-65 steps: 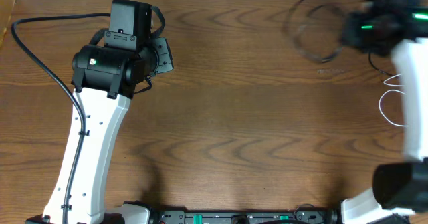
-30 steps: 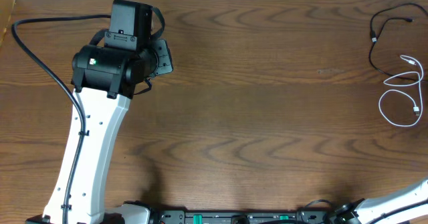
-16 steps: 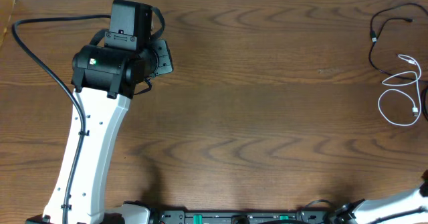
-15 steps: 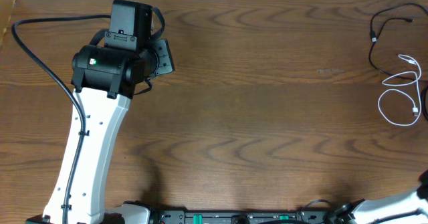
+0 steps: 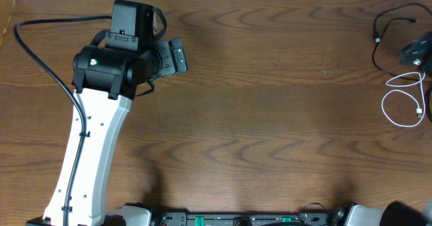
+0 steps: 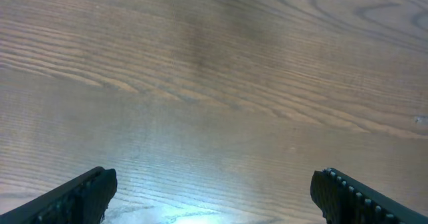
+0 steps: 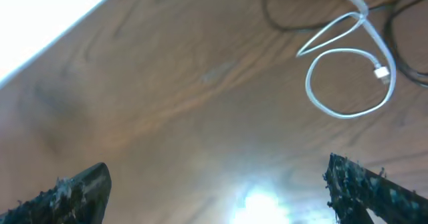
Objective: Untangle cables
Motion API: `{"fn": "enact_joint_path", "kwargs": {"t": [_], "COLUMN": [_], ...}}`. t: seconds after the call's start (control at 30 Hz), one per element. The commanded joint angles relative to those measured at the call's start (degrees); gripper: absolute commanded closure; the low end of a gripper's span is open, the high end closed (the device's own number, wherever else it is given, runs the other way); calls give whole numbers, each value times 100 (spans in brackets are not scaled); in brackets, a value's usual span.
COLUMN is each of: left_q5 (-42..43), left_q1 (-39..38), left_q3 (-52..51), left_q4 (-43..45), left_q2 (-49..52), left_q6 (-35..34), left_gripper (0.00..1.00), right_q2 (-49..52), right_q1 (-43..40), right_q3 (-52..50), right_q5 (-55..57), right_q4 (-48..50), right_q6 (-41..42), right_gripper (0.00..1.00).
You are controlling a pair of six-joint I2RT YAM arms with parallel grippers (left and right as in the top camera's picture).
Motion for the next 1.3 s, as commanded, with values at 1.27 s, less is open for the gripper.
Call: {"fn": "enact_joint_path", "kwargs": {"t": [1.27], "left_q5": [4], "left_q1": [20], "left_q3": [-50], "left_q4": [-28], "left_q2": [59], "left_q6": [11], "left_gripper": [2], "right_q2": [-2949], "right_q1": [2691], "right_q3": [-3595], "right_q5": [922], "right_q4": [4002], "right_q6": [-955], "right_gripper": [1]}}
